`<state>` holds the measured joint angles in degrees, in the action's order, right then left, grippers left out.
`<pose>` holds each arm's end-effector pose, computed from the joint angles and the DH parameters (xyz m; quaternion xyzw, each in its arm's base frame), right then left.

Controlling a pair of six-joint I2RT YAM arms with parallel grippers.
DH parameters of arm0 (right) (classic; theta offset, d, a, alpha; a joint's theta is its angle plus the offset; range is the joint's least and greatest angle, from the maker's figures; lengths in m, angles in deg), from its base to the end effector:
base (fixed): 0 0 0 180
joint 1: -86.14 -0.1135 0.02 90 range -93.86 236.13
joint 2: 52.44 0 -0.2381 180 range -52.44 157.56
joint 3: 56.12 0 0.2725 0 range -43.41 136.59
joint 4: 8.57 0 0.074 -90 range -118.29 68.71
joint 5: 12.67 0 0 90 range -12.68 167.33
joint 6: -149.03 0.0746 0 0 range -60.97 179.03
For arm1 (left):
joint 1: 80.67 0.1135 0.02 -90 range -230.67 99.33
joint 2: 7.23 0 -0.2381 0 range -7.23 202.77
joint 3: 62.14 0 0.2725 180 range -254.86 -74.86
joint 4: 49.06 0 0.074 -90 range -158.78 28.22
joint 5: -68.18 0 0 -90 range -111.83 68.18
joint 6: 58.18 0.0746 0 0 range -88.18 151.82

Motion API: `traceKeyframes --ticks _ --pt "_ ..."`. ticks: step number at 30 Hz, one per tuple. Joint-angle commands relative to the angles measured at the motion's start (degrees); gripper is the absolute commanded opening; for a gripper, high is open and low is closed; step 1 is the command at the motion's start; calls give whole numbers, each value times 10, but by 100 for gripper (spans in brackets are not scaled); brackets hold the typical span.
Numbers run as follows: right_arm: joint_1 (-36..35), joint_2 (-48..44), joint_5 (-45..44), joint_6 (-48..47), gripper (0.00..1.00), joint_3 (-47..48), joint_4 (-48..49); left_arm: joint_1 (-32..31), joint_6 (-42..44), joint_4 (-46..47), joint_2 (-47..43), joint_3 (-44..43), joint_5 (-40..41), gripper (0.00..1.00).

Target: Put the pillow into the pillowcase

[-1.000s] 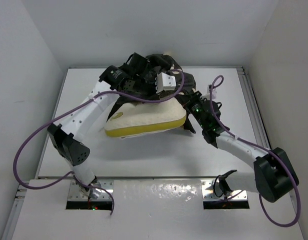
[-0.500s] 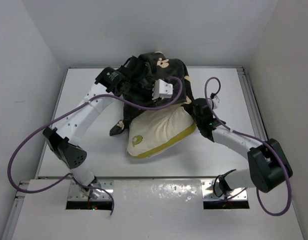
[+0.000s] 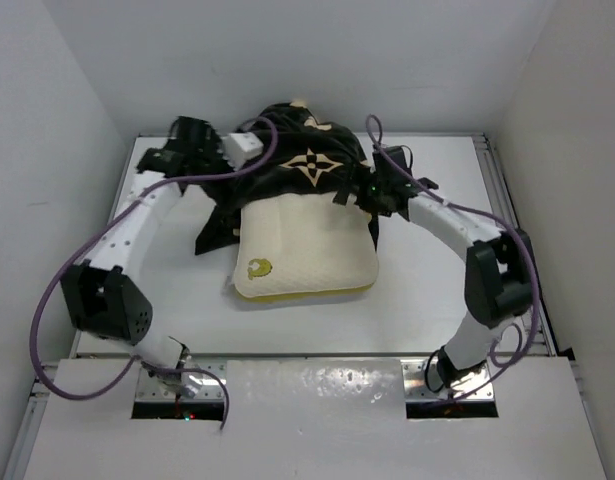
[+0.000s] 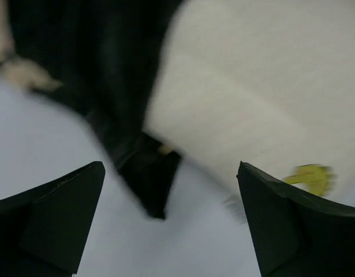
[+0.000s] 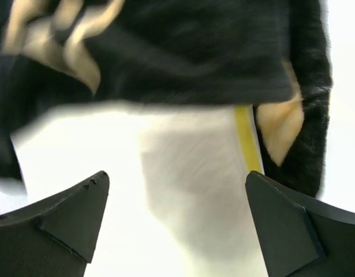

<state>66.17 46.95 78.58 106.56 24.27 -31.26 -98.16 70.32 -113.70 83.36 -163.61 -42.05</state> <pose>0.4012 0.1475 0.1609 0.2130 0.8872 0.2356 0.3347 0.3501 -0.1374 0.2869 0.4874 0.8005 -0.1083 0.3315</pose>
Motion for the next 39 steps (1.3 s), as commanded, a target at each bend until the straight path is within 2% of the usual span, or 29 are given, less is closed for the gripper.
traceKeyframes --ticks 1,2,3,4,5,6,7,10,11,12,13,14,15,16,17,18,19,20,21,22,23,24,27,32,36,39 --pt "5 -59 72 -274 99 34 -253 76 22 42 -95 16 79 100" --pt "18 -80 70 -304 99 -6 -247 86 44 39 -101 29 98 100" --pt "35 -129 87 -308 99 -27 -237 104 67 38 -108 49 115 92" --pt "70 -153 102 -308 97 -51 -203 112 143 34 -122 102 143 71" --pt "92 -172 166 -309 81 -99 -180 120 186 32 -132 137 162 42" --pt "108 -197 179 -300 41 -118 -161 134 219 44 -155 180 184 0" --pt "129 -204 173 -283 0 -154 -128 141 295 59 -170 270 225 0" --pt "155 -202 196 -255 0 -199 -55 164 467 101 -245 388 238 0" --pt "170 -199 241 -235 13 -225 -18 170 552 123 -288 448 219 9" --pt "171 -193 241 -220 20 -238 -18 174 553 146 -312 477 219 21" --pt "185 -182 288 -189 26 -263 34 175 632 199 -333 505 186 32" --pt "190 -174 303 -177 33 -269 55 198 681 231 -348 555 169 54" --pt "193 -165 319 -169 33 -272 74 211 754 270 -360 578 118 58" --pt "194 -156 322 -166 34 -272 77 221 786 320 -357 598 86 60" --pt "194 -136 324 -162 33 -269 79 234 814 415 -347 624 52 62" --pt "194 -127 332 -159 34 -270 89 257 855 464 -316 634 -19 64" --pt "195 -111 348 -149 34 -272 94 266 883 505 -297 636 -51 64" --pt "194 -105 351 -147 34 -273 96 287 924 481 -273 612 -74 66" --pt "195 -98 356 -146 34 -274 97 303 1036 441 -218 591 -107 67" --pt "195 -94 363 -147 34 -273 96 318 1095 352 -193 569 -121 69" --pt "195 -83 364 -149 34 -272 96 350 1166 317 -139 535 -127 71" --pt "195 -77 365 -153 34 -270 97 365 1277 298 -114 525 -140 73" --pt "197 -57 373 -162 34 -252 94 392 1416 295 -43 505 -155 75" --pt "197 -17 399 -140 32 -219 96 394 1550 245 30 455 -183 78" --pt "197 23 412 -110 29 -185 111 386 1636 206 58 435 -254 80" --pt "197 34 414 -98 29 -170 116 376 1598 175 64 409 -285 84"
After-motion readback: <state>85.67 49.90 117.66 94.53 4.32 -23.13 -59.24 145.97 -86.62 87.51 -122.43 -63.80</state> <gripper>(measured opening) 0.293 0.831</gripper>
